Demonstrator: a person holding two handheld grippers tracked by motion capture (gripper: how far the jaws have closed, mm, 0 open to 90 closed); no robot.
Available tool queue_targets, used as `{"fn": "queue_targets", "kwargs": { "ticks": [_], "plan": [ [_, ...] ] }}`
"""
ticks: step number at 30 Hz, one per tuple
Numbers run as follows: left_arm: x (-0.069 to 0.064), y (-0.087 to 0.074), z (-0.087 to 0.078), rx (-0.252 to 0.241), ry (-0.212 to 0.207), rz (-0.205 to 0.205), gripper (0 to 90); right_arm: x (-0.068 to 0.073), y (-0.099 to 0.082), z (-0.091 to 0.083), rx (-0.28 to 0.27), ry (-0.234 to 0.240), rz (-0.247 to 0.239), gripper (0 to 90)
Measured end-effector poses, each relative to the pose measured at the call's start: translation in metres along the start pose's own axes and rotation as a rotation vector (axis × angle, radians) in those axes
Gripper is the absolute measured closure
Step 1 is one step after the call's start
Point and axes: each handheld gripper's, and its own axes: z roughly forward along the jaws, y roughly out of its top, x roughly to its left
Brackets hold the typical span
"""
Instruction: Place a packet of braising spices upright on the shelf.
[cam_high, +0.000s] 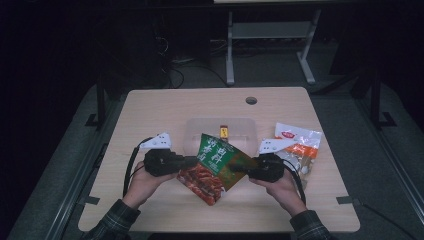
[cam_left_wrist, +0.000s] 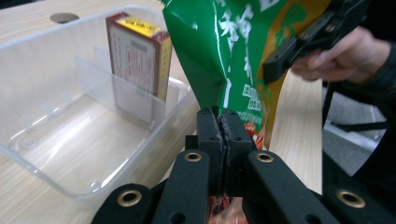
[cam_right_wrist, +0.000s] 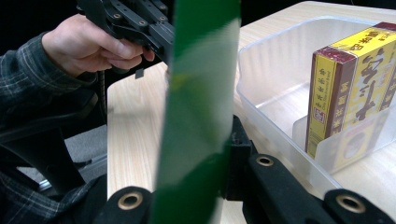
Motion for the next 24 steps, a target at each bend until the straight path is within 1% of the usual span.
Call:
{"fn": "queue_targets", "kwargs": {
  "ticks": [2, 4, 5, 6, 8, 9, 11, 12, 13, 15, 17, 20, 22, 23, 24],
  "plan": [
    [0.0, 0.0, 0.0, 0.01, 0.021, 0.013, 84.3, 0.0, 0.0, -0.001, 0.006, 0.0, -0.007, 89.7],
    [0.001, -0.001, -0.002, -0.004, 0.046, 0.008, 82.3, -0.001, 0.0, -0.003, 0.009, 0.01, -0.013, 89.7],
    [0.003, 0.0, -0.005, -0.006, 0.034, 0.005, 83.0, -0.001, 0.0, -0.005, 0.013, 0.014, -0.017, 89.7],
    [0.006, -0.001, -0.007, -0.023, 0.022, -0.013, 82.6, -0.001, 0.0, -0.005, 0.014, 0.018, -0.019, 89.8],
    [0.008, -0.001, -0.011, -0.028, 0.037, -0.009, 77.3, -0.001, 0.001, -0.008, 0.013, 0.02, -0.022, 89.7],
    [0.009, -0.001, -0.013, -0.027, 0.034, -0.014, 75.5, -0.001, 0.002, -0.009, 0.016, 0.018, -0.03, 89.8],
    [0.01, -0.002, -0.015, -0.026, 0.043, -0.014, 69.1, 0.001, 0.003, -0.01, 0.021, 0.019, -0.04, 89.8],
    [0.01, -0.003, -0.016, -0.028, 0.045, -0.017, 68.1, 0.001, 0.004, -0.011, 0.024, 0.018, -0.044, 89.8],
    [0.01, -0.004, -0.017, -0.023, 0.046, -0.017, 65.9, 0.002, 0.005, -0.012, 0.027, 0.02, -0.05, 89.8],
    [0.01, -0.008, -0.019, 0.002, 0.05, -0.014, 59.8, 0.004, 0.006, -0.014, 0.029, 0.032, -0.054, 89.8],
    [0.01, -0.012, -0.018, 0.014, 0.051, -0.014, 54.8, 0.006, 0.008, -0.015, 0.034, 0.037, -0.064, 89.8],
    [0.01, -0.021, -0.017, 0.055, 0.052, -0.014, 47.2, 0.009, 0.011, -0.016, 0.042, 0.046, -0.083, 89.8],
    [0.01, -0.027, -0.017, 0.086, 0.06, -0.01, 42.5, 0.012, 0.013, -0.017, 0.05, 0.042, -0.096, 89.8],
    [0.01, -0.03, -0.016, 0.093, 0.063, -0.012, 39.5, 0.014, 0.014, -0.017, 0.052, 0.042, -0.098, 89.8],
    [0.01, -0.033, -0.017, 0.111, 0.07, -0.005, 36.9, 0.015, 0.015, -0.017, 0.052, 0.046, -0.102, 89.8]
  ]
}}
